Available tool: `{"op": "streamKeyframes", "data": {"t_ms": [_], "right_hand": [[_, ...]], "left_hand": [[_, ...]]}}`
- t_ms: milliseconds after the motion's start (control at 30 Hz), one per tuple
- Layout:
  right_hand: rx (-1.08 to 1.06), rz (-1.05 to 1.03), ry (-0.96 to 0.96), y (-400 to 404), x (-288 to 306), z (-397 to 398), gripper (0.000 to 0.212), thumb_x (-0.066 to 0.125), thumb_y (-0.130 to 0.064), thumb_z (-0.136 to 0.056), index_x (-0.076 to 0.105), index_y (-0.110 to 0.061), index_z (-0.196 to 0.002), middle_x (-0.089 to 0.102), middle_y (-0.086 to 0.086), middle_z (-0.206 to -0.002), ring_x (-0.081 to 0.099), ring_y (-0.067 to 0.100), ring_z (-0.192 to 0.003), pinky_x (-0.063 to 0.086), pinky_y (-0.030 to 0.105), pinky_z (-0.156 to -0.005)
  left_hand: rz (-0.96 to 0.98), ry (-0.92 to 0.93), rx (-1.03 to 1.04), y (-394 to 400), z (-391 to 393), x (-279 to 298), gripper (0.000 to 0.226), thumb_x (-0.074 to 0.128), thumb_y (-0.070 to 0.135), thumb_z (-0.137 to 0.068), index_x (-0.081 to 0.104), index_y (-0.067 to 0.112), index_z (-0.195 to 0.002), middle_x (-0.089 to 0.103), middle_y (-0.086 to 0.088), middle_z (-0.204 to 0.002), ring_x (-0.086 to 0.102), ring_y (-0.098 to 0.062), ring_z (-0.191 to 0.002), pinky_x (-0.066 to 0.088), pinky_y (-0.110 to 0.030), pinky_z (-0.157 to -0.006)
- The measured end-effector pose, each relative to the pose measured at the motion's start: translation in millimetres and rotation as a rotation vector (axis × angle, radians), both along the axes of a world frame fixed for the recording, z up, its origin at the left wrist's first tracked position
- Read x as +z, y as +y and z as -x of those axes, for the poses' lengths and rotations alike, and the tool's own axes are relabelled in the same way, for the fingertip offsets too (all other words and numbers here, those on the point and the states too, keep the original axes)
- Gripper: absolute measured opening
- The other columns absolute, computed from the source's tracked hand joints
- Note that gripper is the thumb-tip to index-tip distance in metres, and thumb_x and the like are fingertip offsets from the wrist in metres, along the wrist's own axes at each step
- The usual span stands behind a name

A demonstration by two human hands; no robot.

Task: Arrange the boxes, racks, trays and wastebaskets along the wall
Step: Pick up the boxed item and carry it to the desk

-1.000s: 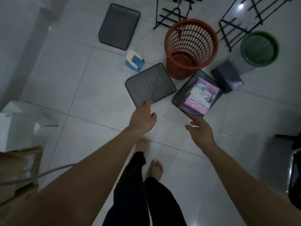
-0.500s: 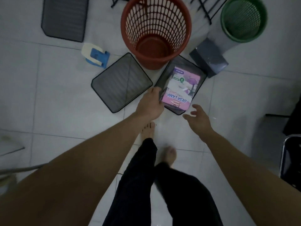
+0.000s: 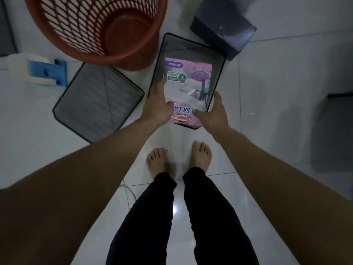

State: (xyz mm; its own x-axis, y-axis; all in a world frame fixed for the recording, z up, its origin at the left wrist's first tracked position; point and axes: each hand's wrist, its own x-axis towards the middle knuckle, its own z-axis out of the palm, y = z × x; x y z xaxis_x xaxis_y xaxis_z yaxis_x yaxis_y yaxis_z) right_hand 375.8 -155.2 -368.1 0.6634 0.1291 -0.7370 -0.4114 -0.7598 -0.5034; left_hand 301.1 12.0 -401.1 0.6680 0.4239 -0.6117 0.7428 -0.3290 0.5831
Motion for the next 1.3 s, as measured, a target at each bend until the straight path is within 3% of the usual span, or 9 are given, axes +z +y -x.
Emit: {"op": "streamKeyframes", "data": {"t_ms": [67, 167, 300, 400, 567, 733, 933, 1133, 1300], "right_hand": [[-0.017, -0.021, -0.015, 2, -21, -6, 0.092, 0.082, -0.018, -0.078, 0.026, -0.025, -0.151, 0.053, -0.001, -0.135, 0.055, 0.018, -0.117, 0.046, 0.025, -0.090], [-0.041, -0.051, 0.038, 7, -49, -7, 0.101, 0.085, -0.023, -0.074, 0.021, -0.030, -0.152, 0.052, 0.001, -0.141, 0.055, 0.020, -0.121, 0.050, 0.032, -0.096], [-0.069, -0.049, 0.120, 13, -59, -6, 0.100, 0.084, -0.031, -0.075, 0.020, -0.030, -0.152, 0.051, 0.000, -0.144, 0.057, 0.025, -0.122, 0.052, 0.042, -0.098], [-0.072, -0.054, 0.091, 15, -39, -7, 0.101, 0.084, -0.031, -0.074, 0.020, -0.030, -0.152, 0.052, -0.001, -0.142, 0.058, 0.023, -0.119, 0.052, 0.043, -0.098], [-0.077, -0.065, 0.049, 10, 28, -9, 0.104, 0.084, -0.030, -0.072, 0.018, -0.034, -0.153, 0.054, -0.003, -0.139, 0.059, 0.020, -0.116, 0.052, 0.041, -0.097], [-0.015, -0.071, 0.023, 3, 117, 0, 0.109, 0.081, -0.033, -0.078, 0.004, -0.032, -0.156, 0.046, -0.003, -0.149, 0.053, 0.020, -0.125, 0.047, 0.034, -0.101], [0.094, -0.078, -0.023, 3, 241, 17, 0.110, 0.079, -0.036, -0.081, -0.002, -0.033, -0.156, 0.042, -0.003, -0.152, 0.052, 0.021, -0.127, 0.042, 0.024, -0.092], [0.220, -0.139, -0.059, 12, 357, 29, 0.108, 0.079, -0.037, -0.080, 0.002, -0.040, -0.155, 0.048, -0.007, -0.147, 0.056, 0.021, -0.121, 0.043, 0.024, -0.085], [0.401, -0.189, -0.099, 28, 433, 37, 0.110, 0.079, -0.038, -0.080, -0.002, -0.038, -0.155, 0.041, -0.005, -0.153, 0.053, 0.024, -0.127, 0.043, 0.025, -0.089]], "left_hand": [[0.027, -0.004, 0.063, 1, -7, -25, 0.080, 0.053, 0.025, -0.068, 0.032, 0.030, -0.145, 0.049, -0.002, -0.140, 0.054, -0.020, -0.122, 0.050, -0.041, -0.100], [0.050, 0.021, 0.107, -1, -16, -38, 0.096, 0.054, 0.025, -0.067, 0.010, 0.037, -0.152, 0.046, 0.001, -0.146, 0.054, -0.023, -0.123, 0.050, -0.042, -0.099], [0.060, 0.071, 0.104, -5, -22, -33, 0.101, 0.055, 0.034, -0.071, -0.003, 0.038, -0.154, 0.047, 0.003, -0.147, 0.060, -0.026, -0.116, 0.051, -0.042, -0.096], [0.068, 0.045, 0.123, -5, -23, -13, 0.104, 0.058, 0.039, -0.071, -0.008, 0.040, -0.152, 0.041, 0.006, -0.153, 0.055, -0.022, -0.124, 0.050, -0.043, -0.099], [0.129, -0.020, 0.134, -4, -22, 52, 0.103, 0.060, 0.040, -0.072, -0.010, 0.049, -0.148, 0.036, 0.009, -0.155, 0.050, -0.017, -0.131, 0.049, -0.044, -0.102], [0.150, -0.082, 0.141, -7, -8, 133, 0.100, 0.062, 0.038, -0.075, -0.006, 0.049, -0.148, 0.040, 0.009, -0.153, 0.052, -0.014, -0.127, 0.050, -0.044, -0.100], [0.204, -0.150, 0.206, -10, 21, 258, 0.098, 0.061, 0.038, -0.078, -0.005, 0.045, -0.151, 0.038, 0.009, -0.152, 0.050, -0.009, -0.127, 0.046, -0.042, -0.105], [0.109, -0.202, 0.309, -11, 53, 380, 0.093, 0.063, 0.023, -0.092, -0.004, 0.040, -0.155, 0.041, 0.023, -0.140, 0.055, -0.001, -0.110, 0.048, -0.027, -0.092], [0.074, -0.276, 0.468, -9, 81, 459, 0.090, 0.064, 0.026, -0.089, 0.002, 0.042, -0.154, 0.052, 0.013, -0.140, 0.061, -0.006, -0.111, 0.055, -0.041, -0.093]]}}
